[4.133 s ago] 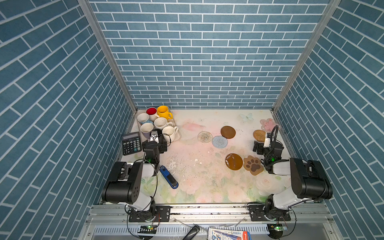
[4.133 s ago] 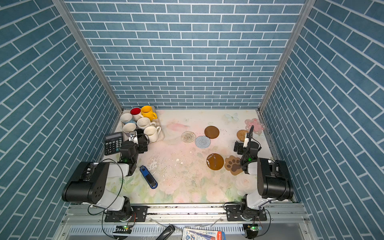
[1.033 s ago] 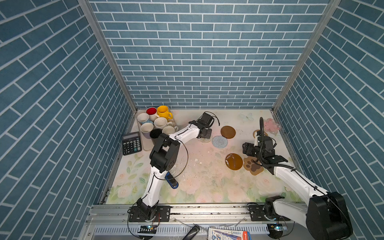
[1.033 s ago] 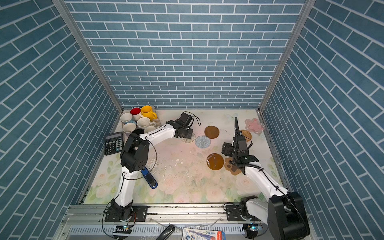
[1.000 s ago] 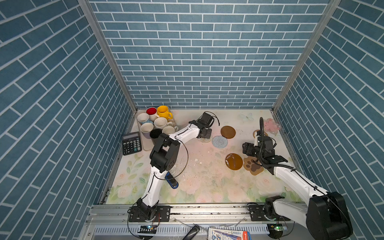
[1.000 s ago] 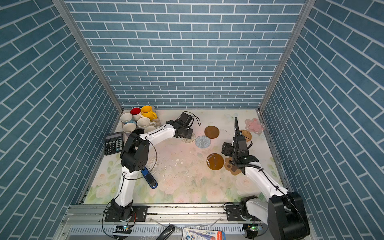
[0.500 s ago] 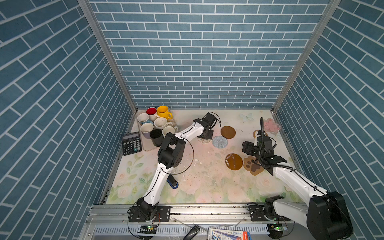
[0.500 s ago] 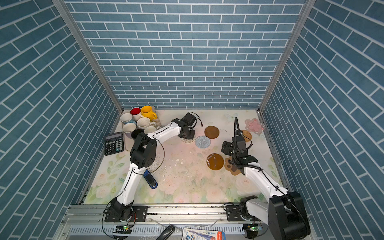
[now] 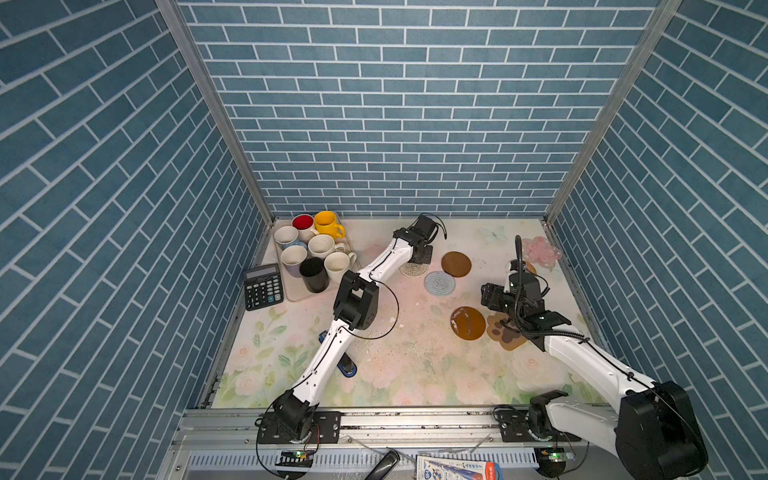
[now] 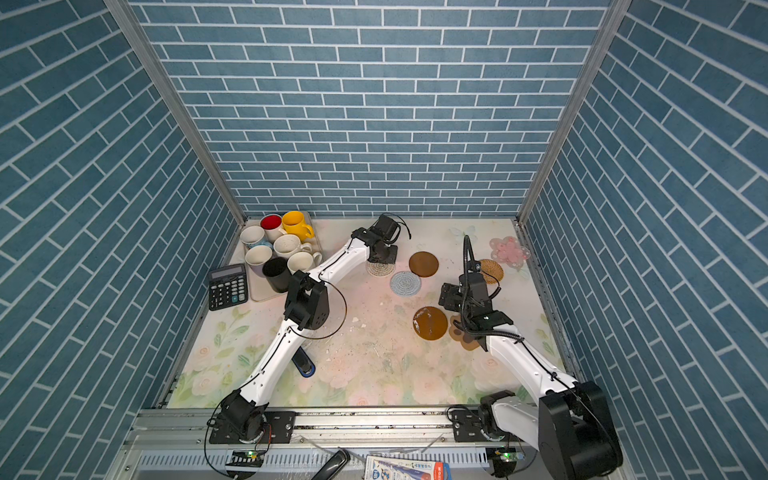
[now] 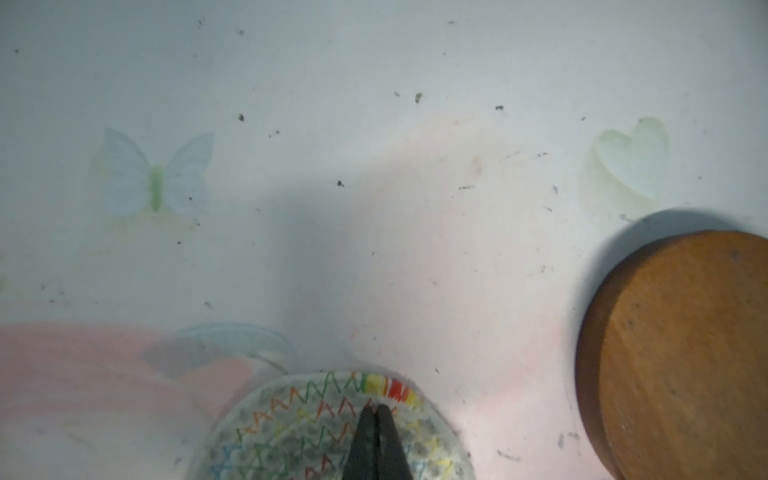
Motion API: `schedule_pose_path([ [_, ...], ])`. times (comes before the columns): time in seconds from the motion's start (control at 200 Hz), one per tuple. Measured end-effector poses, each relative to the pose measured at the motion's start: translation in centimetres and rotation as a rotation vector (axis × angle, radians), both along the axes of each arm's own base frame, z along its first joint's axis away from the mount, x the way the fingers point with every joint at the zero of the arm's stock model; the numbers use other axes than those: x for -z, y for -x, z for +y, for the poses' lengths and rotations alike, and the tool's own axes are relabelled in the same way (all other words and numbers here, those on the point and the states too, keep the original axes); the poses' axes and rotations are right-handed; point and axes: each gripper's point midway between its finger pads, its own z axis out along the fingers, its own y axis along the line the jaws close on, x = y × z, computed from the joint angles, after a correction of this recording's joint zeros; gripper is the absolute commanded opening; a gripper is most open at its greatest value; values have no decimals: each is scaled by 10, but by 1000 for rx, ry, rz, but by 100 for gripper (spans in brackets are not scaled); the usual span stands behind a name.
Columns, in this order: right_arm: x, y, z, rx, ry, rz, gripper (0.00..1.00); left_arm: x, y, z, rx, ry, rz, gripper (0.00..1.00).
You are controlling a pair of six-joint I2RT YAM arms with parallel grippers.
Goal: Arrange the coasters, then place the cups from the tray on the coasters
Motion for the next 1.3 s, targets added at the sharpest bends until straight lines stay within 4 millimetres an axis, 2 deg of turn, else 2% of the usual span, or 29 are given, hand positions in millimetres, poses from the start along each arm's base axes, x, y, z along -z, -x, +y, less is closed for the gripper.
schedule_pose_path([
  [0.21,0,1,4,-10,0,-2,81,-1,-15,12,-38,-6,-36,0],
  [0.335,0,1,4,-11,3,-4,81,-3,-38,20,-84,52,-65,0],
  [0.41,-1,1,4,-10,4,-5,81,-3,-49,32,-114,67,-75,0],
  [0.545,2,0,5,-11,10,0,81,-3,-59,45,-147,79,-88,0],
  [0.63,7,1,7,-16,16,15,81,-4,-55,46,-147,73,-84,0],
  [0.745,12,2,11,-27,22,31,81,-12,-37,40,-124,44,-74,0],
  [0.855,12,2,14,-36,22,30,81,-37,-24,21,-82,39,-115,0],
  [0.985,11,3,15,-39,24,35,81,-64,-22,-8,-33,86,-178,0],
  [1.065,10,3,15,-41,26,40,81,-75,-29,-23,-14,125,-216,0],
  [1.165,4,2,17,-44,24,32,81,-72,-39,-29,-11,164,-227,0],
  [1.3,-3,1,18,-43,19,14,81,-44,-45,-18,-39,171,-174,0],
])
